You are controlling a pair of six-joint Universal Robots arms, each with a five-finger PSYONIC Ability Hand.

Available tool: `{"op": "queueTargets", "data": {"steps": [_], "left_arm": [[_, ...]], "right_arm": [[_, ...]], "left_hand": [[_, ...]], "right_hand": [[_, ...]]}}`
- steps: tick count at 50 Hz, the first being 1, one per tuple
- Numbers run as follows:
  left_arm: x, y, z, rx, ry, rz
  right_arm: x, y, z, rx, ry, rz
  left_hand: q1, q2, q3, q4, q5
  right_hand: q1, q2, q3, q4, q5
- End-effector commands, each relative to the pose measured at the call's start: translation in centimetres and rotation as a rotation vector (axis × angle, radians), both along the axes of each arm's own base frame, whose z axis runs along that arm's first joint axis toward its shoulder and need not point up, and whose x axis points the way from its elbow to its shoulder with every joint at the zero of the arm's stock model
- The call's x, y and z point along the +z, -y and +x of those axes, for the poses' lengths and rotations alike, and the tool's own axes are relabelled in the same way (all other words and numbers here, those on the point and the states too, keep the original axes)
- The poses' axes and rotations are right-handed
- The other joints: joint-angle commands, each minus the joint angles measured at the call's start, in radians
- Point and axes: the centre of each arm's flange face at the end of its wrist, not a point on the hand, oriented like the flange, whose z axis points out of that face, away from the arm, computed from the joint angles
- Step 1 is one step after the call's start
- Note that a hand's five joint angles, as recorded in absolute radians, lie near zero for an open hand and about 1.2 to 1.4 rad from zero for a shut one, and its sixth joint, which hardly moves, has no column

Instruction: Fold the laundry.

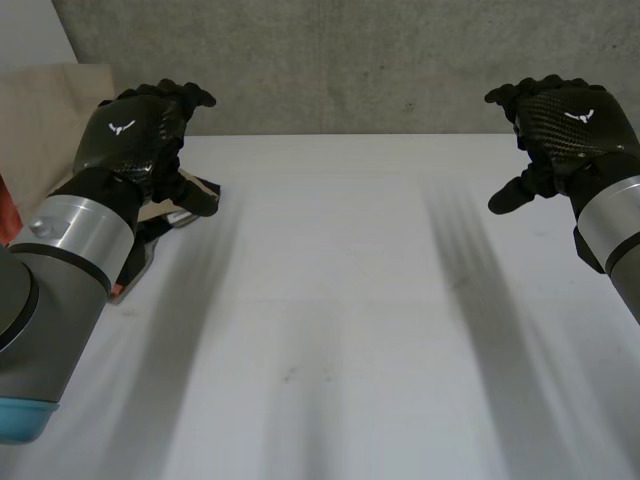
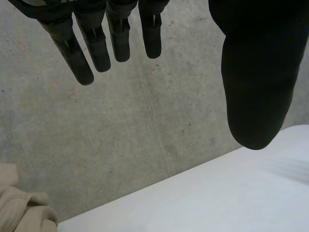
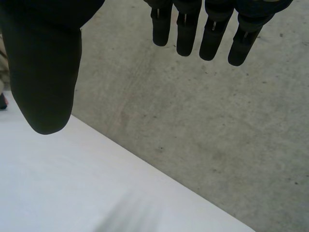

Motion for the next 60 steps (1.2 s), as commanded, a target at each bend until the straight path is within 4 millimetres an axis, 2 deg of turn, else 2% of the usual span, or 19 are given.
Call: {"op": "queueTargets", "data": {"steps": [1,11,14,19,22,23,26,27,30,31,39,41,43,44,46,49,53,54,60], "left_arm": [[0.2,0.0,0.1,0.003,-0.003,-0.006],[0.4,0.2,0.1,0.008,0.024,-0.027],[0.6,1.5,0.5,0.049,0.112,-0.080],[-1.3,8.3,2.9,0.220,0.393,-0.185],[-2.1,11.4,3.9,0.291,0.511,-0.240],[-2.7,13.4,4.5,0.331,0.584,-0.271],[-3.8,16.6,5.7,0.395,0.699,-0.300],[-5.0,18.6,6.7,0.425,0.767,-0.296],[-6.7,21.3,8.2,0.465,0.847,-0.292],[-7.7,22.9,9.0,0.474,0.884,-0.295],[-12.2,27.4,10.4,0.390,0.927,-0.325],[-13.0,28.0,10.9,0.394,0.931,-0.316],[-13.5,28.4,10.9,0.392,0.932,-0.318],[-13.5,28.4,10.9,0.392,0.932,-0.318],[-13.1,28.2,10.5,0.394,0.921,-0.328],[-11.9,27.5,9.6,0.386,0.906,-0.351],[-8.1,24.9,6.6,0.354,0.827,-0.432],[-6.8,23.6,5.3,0.335,0.781,-0.465],[-3.5,18.7,1.2,0.247,0.594,-0.535]], "right_arm": [[0.2,0.1,-0.4,-0.046,0.021,-0.017],[0.3,0.3,-0.3,-0.040,0.011,-0.023],[0.3,0.3,-0.2,-0.038,0.010,-0.025],[0.3,0.3,-0.2,-0.034,0.004,-0.022],[0.2,0.2,-0.1,-0.018,-0.010,-0.021],[0.2,0.2,0.0,-0.008,-0.021,-0.025],[0.2,0.1,0.1,0.006,-0.032,-0.028],[0.2,0.1,0.2,0.012,-0.035,-0.030],[0.1,0.1,0.2,0.012,-0.037,-0.027],[0.1,0.1,0.2,0.012,-0.037,-0.027],[-0.1,0.2,0.2,0.012,-0.039,-0.023],[-0.1,0.2,0.2,0.013,-0.039,-0.023],[-0.1,0.2,0.2,0.012,-0.040,-0.024],[0.0,0.3,0.2,0.010,-0.040,-0.025],[-0.1,0.3,0.2,0.010,-0.041,-0.024],[-0.1,0.3,0.1,0.009,-0.042,-0.024],[-0.1,0.4,0.1,0.007,-0.041,-0.026],[-0.1,0.4,0.1,0.007,-0.041,-0.026],[-0.1,0.4,0.1,0.006,-0.043,-0.023]], "left_hand": [[-0.136,-0.133,-0.132,-0.138,-0.143],[-0.114,-0.112,-0.111,-0.117,-0.122],[-0.114,-0.112,-0.111,-0.117,-0.122],[-0.123,-0.121,-0.119,-0.126,-0.130],[-0.120,-0.118,-0.116,-0.123,-0.127],[-0.112,-0.109,-0.108,-0.114,-0.119],[-0.094,-0.091,-0.090,-0.097,-0.101],[-0.094,-0.091,-0.090,-0.097,-0.101],[-0.097,-0.094,-0.093,-0.099,-0.104],[-0.097,-0.094,-0.093,-0.099,-0.104],[-0.091,-0.089,-0.087,-0.094,-0.098],[-0.073,-0.071,-0.070,-0.076,-0.081],[0.201,0.204,0.205,0.199,0.194],[0.418,0.420,0.422,0.415,0.411],[1.082,1.085,1.086,1.080,1.075],[1.086,1.088,1.090,1.083,1.079],[1.086,1.088,1.090,1.083,1.079],[1.086,1.088,1.090,1.083,1.079],[1.086,1.088,1.090,1.083,1.079]], "right_hand": [[-0.116,-0.113,-0.120,-0.120,-0.120],[-0.116,-0.113,-0.120,-0.120,-0.120],[-0.116,-0.113,-0.120,-0.120,-0.120],[-0.116,-0.113,-0.120,-0.120,-0.120],[-0.116,-0.113,-0.120,-0.120,-0.120],[-0.116,-0.113,-0.120,-0.120,-0.120],[-0.116,-0.113,-0.120,-0.120,-0.120],[-0.116,-0.113,-0.120,-0.120,-0.120],[-0.116,-0.113,-0.120,-0.120,-0.120],[-0.116,-0.113,-0.120,-0.120,-0.120],[-0.116,-0.113,-0.120,-0.120,-0.120],[-0.116,-0.113,-0.120,-0.120,-0.120],[-0.116,-0.113,-0.120,-0.120,-0.120],[-0.116,-0.113,-0.120,-0.120,-0.120],[-0.116,-0.113,-0.120,-0.120,-0.120],[-0.116,-0.113,-0.120,-0.120,-0.120],[-0.116,-0.113,-0.120,-0.120,-0.120],[-0.116,-0.113,-0.120,-0.120,-0.120],[-0.116,-0.113,-0.120,-0.120,-0.120]]}}
